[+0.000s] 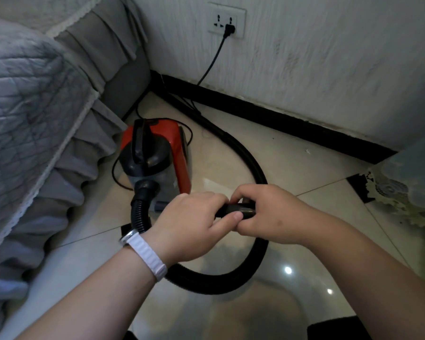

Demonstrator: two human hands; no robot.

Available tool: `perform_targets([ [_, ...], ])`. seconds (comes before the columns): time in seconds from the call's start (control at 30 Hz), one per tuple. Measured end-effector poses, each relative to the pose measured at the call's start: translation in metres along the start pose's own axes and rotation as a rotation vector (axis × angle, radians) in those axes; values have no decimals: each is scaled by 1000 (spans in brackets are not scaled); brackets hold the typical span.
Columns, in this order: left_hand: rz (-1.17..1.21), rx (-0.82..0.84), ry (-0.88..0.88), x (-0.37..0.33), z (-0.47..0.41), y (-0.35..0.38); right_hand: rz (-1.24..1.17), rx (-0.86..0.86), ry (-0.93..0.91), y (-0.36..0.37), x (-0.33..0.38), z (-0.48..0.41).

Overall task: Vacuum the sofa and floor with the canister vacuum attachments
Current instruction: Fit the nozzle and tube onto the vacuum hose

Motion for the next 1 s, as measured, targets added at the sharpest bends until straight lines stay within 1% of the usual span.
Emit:
perform_targets([
  [0.07, 0, 5, -44, 9, 1, 0, -26, 1, -15, 4, 4, -4],
  [0.17, -50, -10, -114, 19, -4, -5, -76, -63, -45, 1, 5, -9],
  [0.23, -84, -42, -134, 25, -8, -11, -149, -99, -56, -2, 3, -9],
  [0.33, -106, -69, -176, 40, -12, -20, -251, -97, -87, -7, -7, -10],
  [0.4, -97, -68, -225, 54, -14, -22, -248, -90, -65, -11, -21, -18],
  [0.47, -129, -56, -261, 60, -17, -19, -225, -66, 12, -9, -45, -33],
  [0.53, -201, -16, -268, 59, -24, -8, -146, 22, 97, 10, -75, -52],
  [0.57, -229, 5, -268, 59, -28, -2, -64, 88, 141, 23, -92, -61],
  [0.63, -284, 15, -256, 60, -35, 6, 225, 200, 229, 48, -131, -79],
  [0.7, -337, -27, -207, 61, -39, 9, 506, 229, 325, 62, -167, -93],
  [0.73, -359, -55, -167, 59, -38, 11, 549, 197, 369, 65, -182, -100],
  [0.8, -389, -138, -64, 52, -36, 13, 501, 98, 435, 66, -212, -114],
  [0.87, -411, -197, 21, 48, -26, 18, 335, 26, 448, 69, -232, -125],
  [1.0, -438, -138, 55, 50, -11, 31, -97, -99, 426, 59, -251, -133],
])
Point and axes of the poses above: each hand's wrist, its own z-axis away from the middle knuckle, its own y-axis out of the palm, x = y × z, the point moved 9 cm from there along -z, towards the middle knuckle, and after that the axes turned 11 degrees about x, right-handed, at the moved point
